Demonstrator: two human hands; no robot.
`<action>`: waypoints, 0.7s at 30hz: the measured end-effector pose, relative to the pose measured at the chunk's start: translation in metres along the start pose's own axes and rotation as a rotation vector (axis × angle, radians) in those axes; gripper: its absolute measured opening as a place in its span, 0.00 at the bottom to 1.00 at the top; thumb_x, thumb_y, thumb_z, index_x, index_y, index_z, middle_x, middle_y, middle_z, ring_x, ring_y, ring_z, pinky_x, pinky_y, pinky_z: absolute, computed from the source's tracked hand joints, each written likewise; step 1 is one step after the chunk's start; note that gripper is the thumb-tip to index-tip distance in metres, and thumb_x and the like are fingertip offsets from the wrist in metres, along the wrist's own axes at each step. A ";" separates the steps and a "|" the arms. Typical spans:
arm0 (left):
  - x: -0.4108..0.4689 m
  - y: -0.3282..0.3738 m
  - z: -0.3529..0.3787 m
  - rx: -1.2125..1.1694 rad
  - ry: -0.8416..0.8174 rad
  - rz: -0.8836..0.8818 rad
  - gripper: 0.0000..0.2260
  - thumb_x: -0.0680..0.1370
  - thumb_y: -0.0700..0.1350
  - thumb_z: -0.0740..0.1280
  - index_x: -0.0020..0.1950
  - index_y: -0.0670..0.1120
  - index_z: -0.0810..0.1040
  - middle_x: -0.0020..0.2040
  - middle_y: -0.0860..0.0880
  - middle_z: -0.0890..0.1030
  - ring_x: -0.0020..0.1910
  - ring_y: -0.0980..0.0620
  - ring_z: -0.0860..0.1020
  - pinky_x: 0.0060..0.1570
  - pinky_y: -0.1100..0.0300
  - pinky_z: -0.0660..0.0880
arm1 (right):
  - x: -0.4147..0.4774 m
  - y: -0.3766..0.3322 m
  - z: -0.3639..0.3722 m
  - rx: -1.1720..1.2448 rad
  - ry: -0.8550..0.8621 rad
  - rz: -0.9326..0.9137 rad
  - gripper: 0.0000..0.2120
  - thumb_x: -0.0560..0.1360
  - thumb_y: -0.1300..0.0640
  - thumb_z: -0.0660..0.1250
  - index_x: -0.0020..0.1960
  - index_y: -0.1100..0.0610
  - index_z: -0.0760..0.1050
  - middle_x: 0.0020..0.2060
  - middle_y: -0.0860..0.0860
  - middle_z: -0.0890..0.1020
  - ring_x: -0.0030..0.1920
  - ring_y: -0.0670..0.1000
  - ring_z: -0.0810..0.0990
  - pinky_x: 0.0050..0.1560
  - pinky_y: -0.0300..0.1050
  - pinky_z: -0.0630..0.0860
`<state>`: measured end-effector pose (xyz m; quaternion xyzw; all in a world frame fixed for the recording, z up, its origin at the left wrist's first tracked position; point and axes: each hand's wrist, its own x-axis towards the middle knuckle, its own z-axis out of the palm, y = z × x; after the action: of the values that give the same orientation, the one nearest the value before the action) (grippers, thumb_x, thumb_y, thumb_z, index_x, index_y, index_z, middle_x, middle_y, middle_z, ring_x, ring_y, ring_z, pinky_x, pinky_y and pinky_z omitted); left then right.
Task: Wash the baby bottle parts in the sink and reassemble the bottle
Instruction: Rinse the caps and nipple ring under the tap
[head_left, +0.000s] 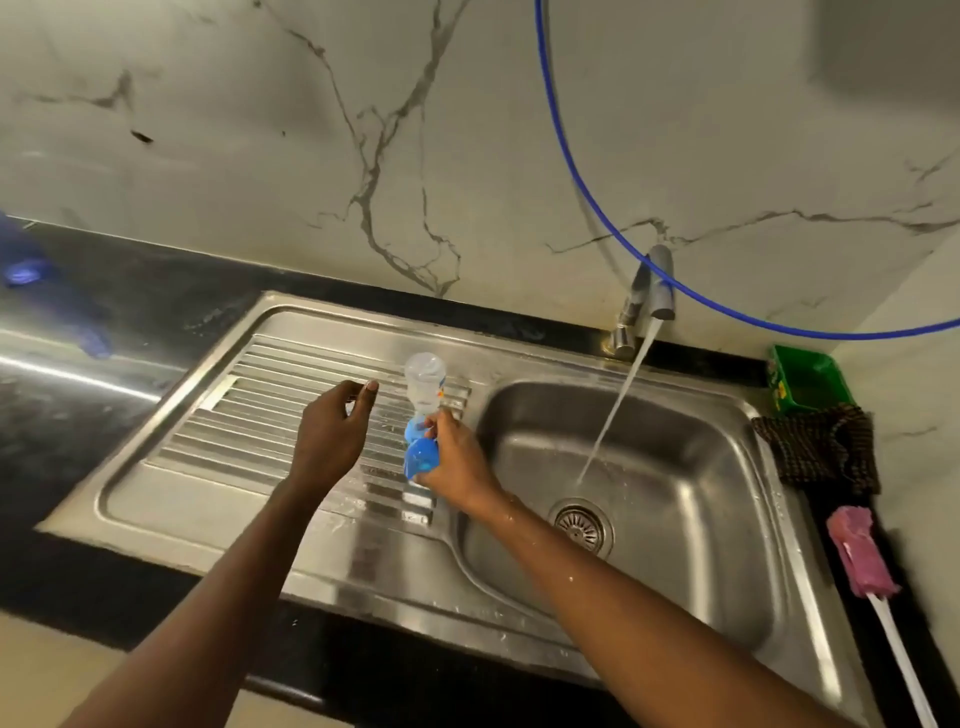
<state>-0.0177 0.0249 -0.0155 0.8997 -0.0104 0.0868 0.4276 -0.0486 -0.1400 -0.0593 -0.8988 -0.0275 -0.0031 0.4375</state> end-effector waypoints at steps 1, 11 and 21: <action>0.001 -0.002 -0.001 0.002 -0.005 -0.002 0.17 0.81 0.53 0.62 0.55 0.42 0.82 0.52 0.44 0.84 0.55 0.47 0.80 0.51 0.55 0.74 | 0.001 0.001 0.006 -0.031 -0.016 -0.028 0.26 0.63 0.62 0.76 0.57 0.60 0.70 0.53 0.57 0.78 0.53 0.56 0.77 0.50 0.45 0.74; 0.010 0.021 0.037 -0.029 -0.105 0.087 0.15 0.81 0.53 0.62 0.53 0.45 0.82 0.50 0.47 0.84 0.50 0.50 0.80 0.48 0.55 0.75 | -0.013 0.025 0.001 0.113 0.073 0.016 0.25 0.63 0.54 0.77 0.58 0.54 0.73 0.55 0.50 0.77 0.54 0.47 0.78 0.54 0.41 0.76; 0.009 0.083 0.134 -0.021 -0.344 0.228 0.11 0.81 0.51 0.63 0.50 0.46 0.80 0.45 0.47 0.82 0.45 0.48 0.78 0.43 0.59 0.69 | -0.063 0.130 -0.104 0.025 0.562 0.404 0.04 0.68 0.62 0.71 0.38 0.55 0.78 0.35 0.50 0.81 0.37 0.49 0.79 0.41 0.43 0.77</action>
<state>0.0026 -0.1304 -0.0329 0.8898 -0.1860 -0.0206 0.4162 -0.1031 -0.3051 -0.0992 -0.8448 0.2724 -0.1635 0.4305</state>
